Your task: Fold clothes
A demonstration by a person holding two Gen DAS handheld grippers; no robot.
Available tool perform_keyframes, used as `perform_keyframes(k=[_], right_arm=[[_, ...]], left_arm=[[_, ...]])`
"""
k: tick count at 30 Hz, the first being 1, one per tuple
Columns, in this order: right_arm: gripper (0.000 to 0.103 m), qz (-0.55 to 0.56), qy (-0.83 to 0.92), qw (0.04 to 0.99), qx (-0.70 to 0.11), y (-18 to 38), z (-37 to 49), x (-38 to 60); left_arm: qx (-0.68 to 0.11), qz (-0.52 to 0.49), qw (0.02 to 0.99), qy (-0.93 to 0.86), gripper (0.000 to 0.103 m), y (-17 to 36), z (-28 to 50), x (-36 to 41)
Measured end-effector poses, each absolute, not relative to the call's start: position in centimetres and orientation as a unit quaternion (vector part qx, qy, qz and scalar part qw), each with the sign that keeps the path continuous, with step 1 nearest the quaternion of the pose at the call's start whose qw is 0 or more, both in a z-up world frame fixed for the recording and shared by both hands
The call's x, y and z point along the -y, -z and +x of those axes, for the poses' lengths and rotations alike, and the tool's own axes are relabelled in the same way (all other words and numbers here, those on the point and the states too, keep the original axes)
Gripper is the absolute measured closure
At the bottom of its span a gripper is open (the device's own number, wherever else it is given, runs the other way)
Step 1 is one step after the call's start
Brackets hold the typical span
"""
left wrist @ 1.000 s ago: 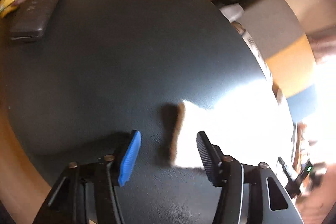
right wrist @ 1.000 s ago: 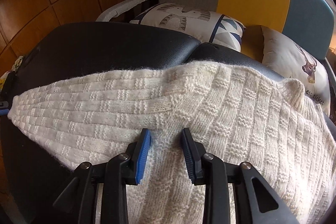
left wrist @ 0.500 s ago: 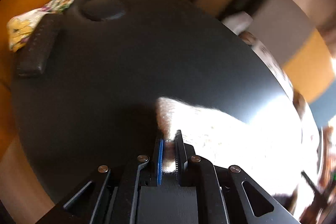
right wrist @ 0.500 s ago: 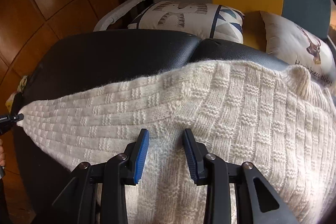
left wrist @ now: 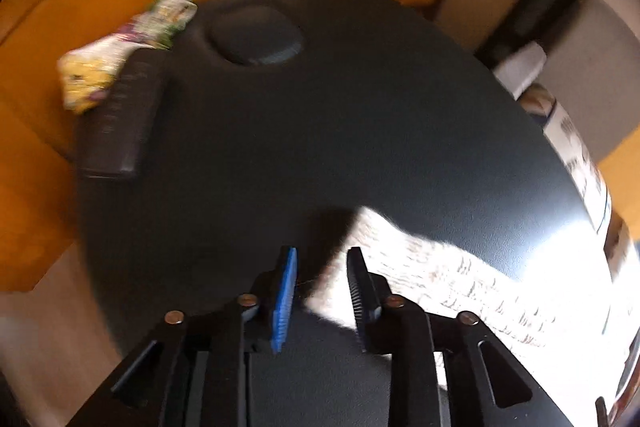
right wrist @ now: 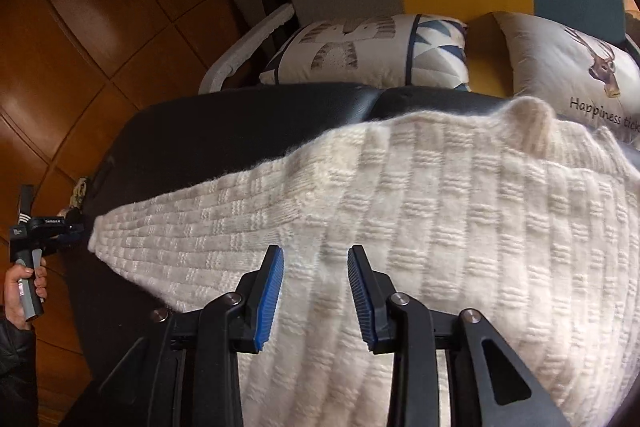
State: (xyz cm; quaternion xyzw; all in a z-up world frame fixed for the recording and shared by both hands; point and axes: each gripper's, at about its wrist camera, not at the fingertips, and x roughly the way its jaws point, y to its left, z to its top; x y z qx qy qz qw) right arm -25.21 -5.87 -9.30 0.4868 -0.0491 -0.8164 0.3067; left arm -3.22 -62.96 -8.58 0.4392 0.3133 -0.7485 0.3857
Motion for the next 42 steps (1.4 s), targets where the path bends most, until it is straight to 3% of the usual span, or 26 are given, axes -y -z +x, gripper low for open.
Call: perform_keyframes(k=[2, 5, 10, 13, 21, 25, 26, 29, 32, 37, 42], right_arm=[[0.069, 0.484, 0.824, 0.287, 0.063, 8.6, -26.3, 1.4], [0.069, 0.491, 0.835, 0.244, 0.056, 8.2, -28.4, -4.9], [0.069, 0.504, 0.836, 0.215, 0.020, 8.7, -32.9, -11.5], [0.069, 0.503, 0.832, 0.229, -0.045, 9.1, -35.4, -11.8], [0.069, 0.523, 0.792, 0.275, -0.154, 13.0, -39.8, -9.6], [0.068, 0.515, 0.794, 0.266, -0.182, 13.3, -39.9, -9.7], [0.068, 0.514, 0.797, 0.257, -0.187, 13.4, -39.8, -9.9], [0.068, 0.511, 0.824, 0.198, -0.142, 13.7, -38.7, -12.4], [0.068, 0.486, 0.848, 0.181, -0.108, 14.1, -36.9, -14.4], [0.068, 0.506, 0.841, 0.183, -0.060, 12.8, -37.2, -15.9], [0.066, 0.486, 0.838, 0.232, 0.085, 8.8, -32.2, -20.9]], left_arm=[[-0.310, 0.422, 0.355, 0.775, 0.073, 7.1, -3.4, 61.4], [-0.279, 0.415, 0.229, 0.835, 0.061, 5.1, -6.2, 54.6], [-0.118, 0.436, 0.008, 0.892, 0.055, 3.4, -18.3, 39.1], [-0.050, 0.443, -0.089, 0.891, 0.055, 3.9, -24.4, 30.4], [0.056, 0.483, -0.167, 0.858, 0.052, 7.0, -31.1, 12.1], [0.109, 0.492, -0.128, 0.854, 0.046, 10.8, -34.6, 11.6], [0.110, 0.488, -0.111, 0.859, 0.040, 11.4, -35.0, 11.8], [0.063, 0.468, -0.072, 0.878, 0.037, 11.7, -35.4, 11.9], [0.028, 0.454, -0.046, 0.889, 0.026, 12.2, -35.8, 11.6], [-0.002, 0.467, -0.053, 0.882, 0.029, 10.8, -34.7, 10.7], [-0.059, 0.440, -0.104, 0.890, 0.030, 6.6, -28.2, 11.3]])
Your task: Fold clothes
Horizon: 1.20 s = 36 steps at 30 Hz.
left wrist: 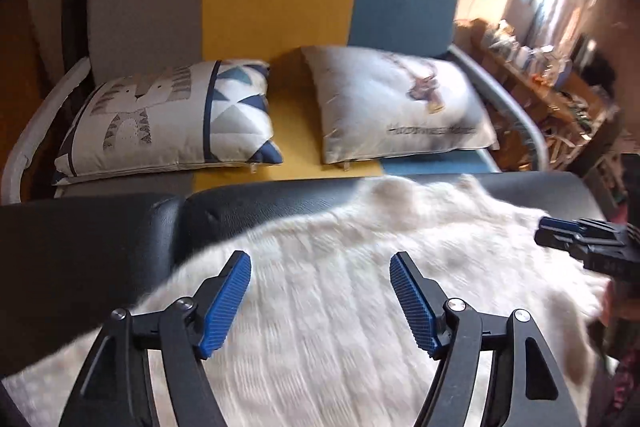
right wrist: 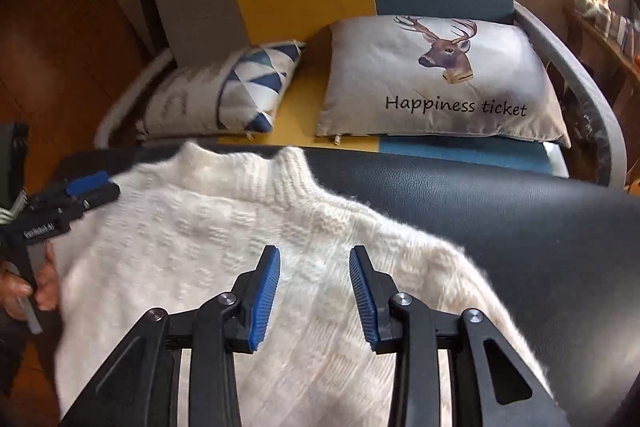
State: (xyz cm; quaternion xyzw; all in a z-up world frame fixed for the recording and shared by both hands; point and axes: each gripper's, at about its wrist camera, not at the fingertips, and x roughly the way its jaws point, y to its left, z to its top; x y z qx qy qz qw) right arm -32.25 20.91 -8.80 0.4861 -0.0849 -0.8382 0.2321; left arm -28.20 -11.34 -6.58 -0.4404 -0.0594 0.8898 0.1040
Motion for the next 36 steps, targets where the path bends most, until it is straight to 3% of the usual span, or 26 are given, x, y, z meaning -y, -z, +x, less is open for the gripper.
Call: perform_keyframes(k=[3, 6, 13, 20, 28, 33, 36], right_arm=[[0.066, 0.496, 0.824, 0.236, 0.139, 7.5, -27.1, -24.1], [0.066, 0.524, 0.806, 0.235, 0.144, 7.4, -21.0, -25.9], [0.066, 0.563, 0.773, 0.215, 0.199, 10.6, -8.4, -29.9], [0.065, 0.570, 0.745, 0.191, 0.289, 14.0, 0.0, -33.5], [0.063, 0.535, 0.697, 0.268, 0.394, 16.4, 1.7, -32.4], [0.061, 0.530, 0.695, 0.302, 0.380, 16.5, 0.7, -29.4], [0.060, 0.531, 0.702, 0.306, 0.362, 16.3, 0.6, -28.4]], left_arm=[[0.082, -0.440, 0.138, -0.883, 0.030, 5.4, -21.9, 10.8], [0.102, -0.449, 0.131, -0.878, 0.030, 5.6, -15.9, 11.5], [0.249, -0.471, 0.055, -0.844, 0.030, 8.8, -4.3, 20.2], [0.281, -0.493, 0.076, -0.820, 0.030, 11.6, 3.5, 21.8], [0.302, -0.509, 0.151, -0.792, 0.026, 12.5, 5.6, 17.7], [0.294, -0.501, 0.150, -0.800, 0.018, 12.0, 6.2, 15.7], [0.274, -0.496, 0.147, -0.811, 0.021, 11.7, 6.4, 14.3]])
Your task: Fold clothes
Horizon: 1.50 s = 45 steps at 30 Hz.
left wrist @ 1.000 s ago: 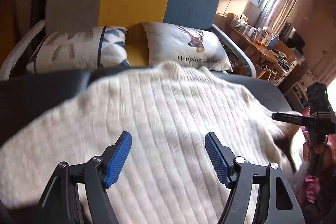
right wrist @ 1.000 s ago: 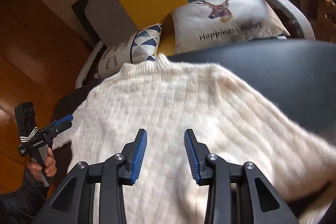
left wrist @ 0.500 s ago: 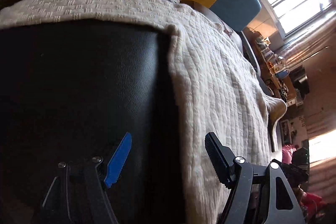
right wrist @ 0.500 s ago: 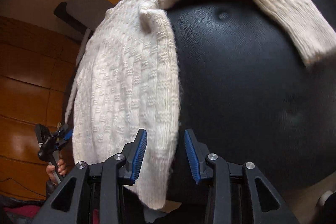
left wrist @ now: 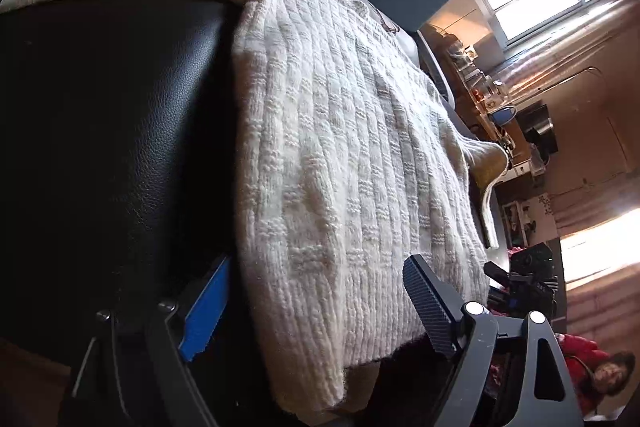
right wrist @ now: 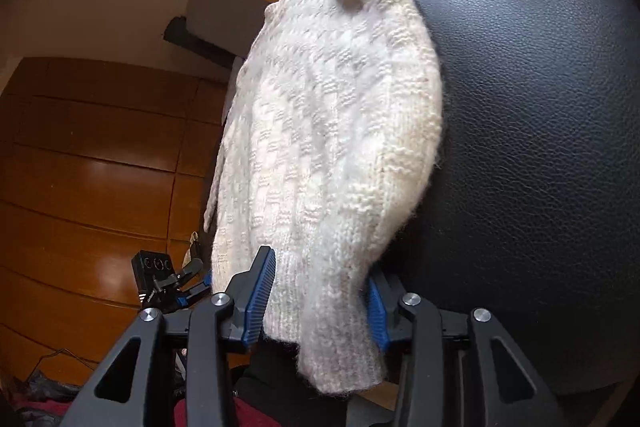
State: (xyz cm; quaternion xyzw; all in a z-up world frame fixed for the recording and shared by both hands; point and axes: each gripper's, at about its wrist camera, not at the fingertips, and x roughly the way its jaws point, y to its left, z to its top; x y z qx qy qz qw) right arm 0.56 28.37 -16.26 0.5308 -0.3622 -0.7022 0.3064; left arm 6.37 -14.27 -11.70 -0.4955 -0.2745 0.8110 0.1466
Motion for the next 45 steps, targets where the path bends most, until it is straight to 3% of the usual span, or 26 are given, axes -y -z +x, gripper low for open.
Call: perform_keyframes(k=[1, 2, 3, 4, 5, 6, 12, 14, 18, 22, 27, 32, 40, 43, 44, 45], right_arm=[[0.060, 0.531, 0.705, 0.307, 0.356, 16.2, 0.5, -28.1], [0.060, 0.532, 0.707, 0.310, 0.348, 16.0, 0.5, -27.9], [0.060, 0.534, 0.712, 0.305, 0.340, 15.9, 0.6, -27.8], [0.066, 0.538, 0.722, 0.285, 0.328, 15.6, 0.5, -27.7], [0.082, 0.542, 0.733, 0.264, 0.316, 15.3, 0.5, -27.7], [0.090, 0.543, 0.743, 0.248, 0.302, 14.9, 0.5, -27.5], [0.091, 0.432, 0.810, 0.307, 0.251, 3.8, 2.5, -26.6], [0.091, 0.426, 0.817, 0.302, 0.245, 2.5, 2.3, -27.0], [0.091, 0.494, 0.797, 0.252, 0.240, 6.2, 0.4, -26.8], [0.082, 0.531, 0.776, 0.205, 0.272, 10.3, 0.6, -28.9], [0.075, 0.533, 0.788, 0.162, 0.262, 10.6, 1.8, -31.7], [0.071, 0.521, 0.793, 0.153, 0.277, 11.3, -0.7, -32.8], [0.064, 0.531, 0.770, 0.168, 0.311, 14.2, -6.4, -32.1], [0.067, 0.535, 0.788, 0.165, 0.257, 13.8, -7.4, -30.6], [0.080, 0.538, 0.799, 0.159, 0.217, 13.5, -7.6, -29.7], [0.087, 0.544, 0.818, 0.140, 0.124, 12.9, -7.3, -27.8]], left_arm=[[0.267, -0.499, 0.147, -0.811, 0.030, 11.8, 6.2, 13.8], [0.262, -0.506, 0.145, -0.809, 0.060, 11.9, 6.0, 13.4], [0.257, -0.512, 0.143, -0.807, 0.082, 12.1, 5.8, 13.0], [0.252, -0.518, 0.140, -0.805, 0.086, 12.3, 5.6, 12.6], [0.261, -0.519, 0.143, -0.802, 0.089, 12.1, 5.3, 12.6], [0.277, -0.516, 0.148, -0.797, 0.090, 11.7, 5.0, 12.8], [0.356, -0.457, 0.204, -0.789, 0.090, 3.7, 4.3, 16.3], [0.371, -0.455, 0.213, -0.781, 0.090, 2.1, 3.9, 17.1], [0.368, -0.505, 0.155, -0.765, 0.090, 4.2, 3.0, 19.1], [0.366, -0.565, 0.115, -0.731, 0.086, 9.0, 3.4, 19.7], [0.361, -0.553, 0.075, -0.747, 0.066, 10.1, 5.3, 22.5], [0.364, -0.543, 0.073, -0.753, 0.054, 10.9, 5.1, 23.0], [0.280, -0.571, 0.079, -0.767, 0.050, 12.0, 2.7, 18.5], [0.221, -0.574, 0.061, -0.786, 0.057, 11.8, 2.4, 17.3], [0.217, -0.575, 0.060, -0.787, 0.070, 11.6, 2.3, 17.3], [0.220, -0.575, 0.063, -0.785, 0.082, 11.5, 2.2, 17.6]])
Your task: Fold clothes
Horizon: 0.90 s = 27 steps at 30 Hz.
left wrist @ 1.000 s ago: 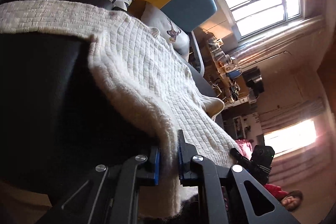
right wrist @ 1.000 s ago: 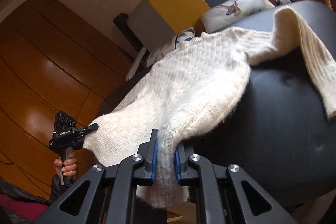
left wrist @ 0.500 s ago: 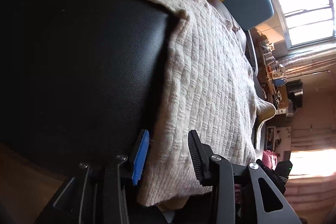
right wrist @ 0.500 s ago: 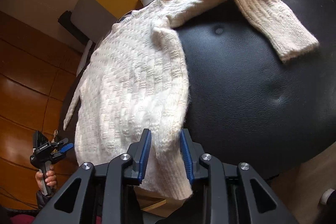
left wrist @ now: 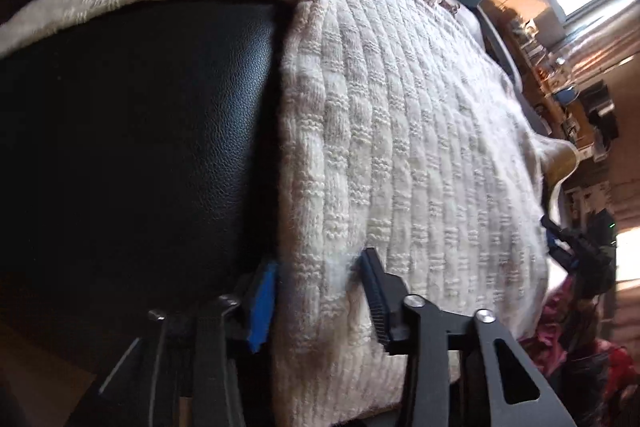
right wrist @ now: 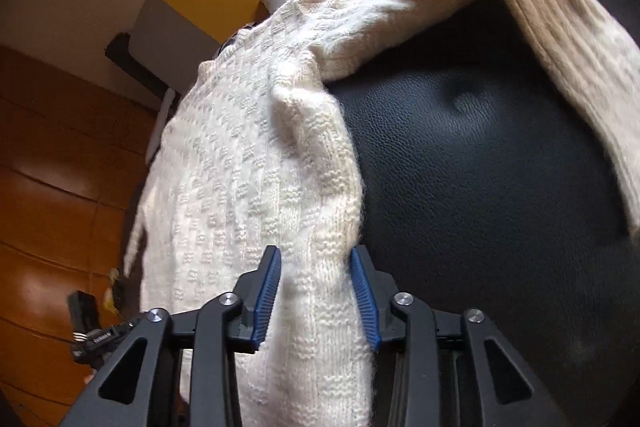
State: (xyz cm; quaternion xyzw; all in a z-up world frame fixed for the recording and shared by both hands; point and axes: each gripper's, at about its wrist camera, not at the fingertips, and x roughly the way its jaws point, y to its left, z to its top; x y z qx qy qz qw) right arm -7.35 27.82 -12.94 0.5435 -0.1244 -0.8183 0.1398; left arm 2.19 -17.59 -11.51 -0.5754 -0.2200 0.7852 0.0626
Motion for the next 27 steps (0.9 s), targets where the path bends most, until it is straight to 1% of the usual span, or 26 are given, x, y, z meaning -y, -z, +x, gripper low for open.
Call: perform_keyframes(k=[1, 2, 3, 4, 6, 7, 8, 9, 10, 11, 12, 13, 14, 15, 17, 18, 20, 24, 25, 27], right_arm=[[0.091, 0.540, 0.834, 0.115, -0.003, 12.7, -6.7, -25.5], [0.091, 0.528, 0.835, 0.088, -0.129, 12.5, -6.0, -23.1], [0.091, 0.515, 0.826, 0.067, -0.221, 12.5, -5.5, -21.5], [0.091, 0.518, 0.823, 0.065, -0.223, 12.7, -5.6, -21.5], [0.090, 0.518, 0.828, 0.044, -0.211, 12.4, -6.2, -22.6], [0.080, 0.514, 0.831, 0.020, -0.212, 12.3, -6.5, -23.2], [0.077, 0.515, 0.833, 0.000, -0.201, 12.2, -6.8, -24.0], [0.077, 0.522, 0.835, 0.001, -0.171, 11.9, -6.9, -24.8], [0.077, 0.526, 0.841, 0.018, -0.125, 11.3, -6.9, -25.4], [0.077, 0.524, 0.847, 0.033, -0.086, 10.8, -6.7, -25.9], [0.077, 0.513, 0.855, 0.042, -0.063, 10.1, -6.3, -26.0], [0.075, 0.504, 0.861, 0.054, -0.041, 9.4, -5.9, -25.9], [0.074, 0.499, 0.863, 0.073, -0.021, 9.0, -5.7, -25.5], [0.074, 0.496, 0.863, 0.097, 0.002, 8.7, -5.4, -24.9], [0.074, 0.495, 0.857, 0.140, 0.034, 8.5, -5.1, -23.4], [0.074, 0.496, 0.853, 0.158, 0.041, 8.6, -5.0, -22.4], [0.074, 0.505, 0.846, 0.167, 0.024, 9.3, -4.6, -20.2], [0.074, 0.521, 0.841, 0.144, -0.009, 11.7, -3.6, -19.3], [0.074, 0.516, 0.845, 0.137, -0.006, 12.0, -3.4, -19.8], [0.074, 0.510, 0.847, 0.146, 0.040, 12.1, -3.1, -21.3]], left_arm=[[0.223, -0.576, 0.065, -0.783, 0.093, 11.4, 2.1, 17.8], [0.223, -0.578, 0.064, -0.782, 0.093, 11.2, 2.1, 18.2], [0.202, -0.580, 0.052, -0.787, 0.093, 11.0, 2.1, 18.4], [0.174, -0.585, 0.037, -0.791, 0.093, 11.2, 2.2, 18.4], [0.163, -0.588, 0.032, -0.792, 0.093, 11.7, 2.4, 18.5], [0.158, -0.589, 0.031, -0.792, 0.093, 11.5, 2.5, 18.6], [0.152, -0.589, 0.028, -0.793, 0.093, 11.2, 2.5, 18.6], [0.159, -0.585, 0.035, -0.794, 0.093, 10.7, 2.7, 18.6], [0.172, -0.580, 0.047, -0.795, 0.092, 10.2, 2.8, 18.6], [0.186, -0.573, 0.063, -0.796, 0.087, 9.6, 2.9, 18.6], [0.199, -0.565, 0.082, -0.796, 0.082, 9.0, 2.9, 18.4], [0.204, -0.556, 0.088, -0.801, 0.078, 8.4, 2.8, 18.3], [0.204, -0.544, 0.090, -0.809, 0.072, 7.7, 2.4, 18.2], [0.204, -0.532, 0.091, -0.817, 0.070, 7.2, 2.0, 18.1], [0.215, -0.514, 0.097, -0.825, 0.069, 6.4, 0.6, 17.8], [0.221, -0.505, 0.106, -0.827, 0.066, 6.3, -0.3, 17.6], [0.218, -0.503, 0.105, -0.829, 0.061, 6.7, -1.9, 17.2], [0.172, -0.549, 0.070, -0.815, 0.061, 10.2, -3.4, 16.1], [0.163, -0.559, 0.063, -0.810, 0.062, 11.4, -3.1, 15.9], [0.156, -0.545, 0.055, -0.822, 0.062, 11.7, -2.0, 16.5]])
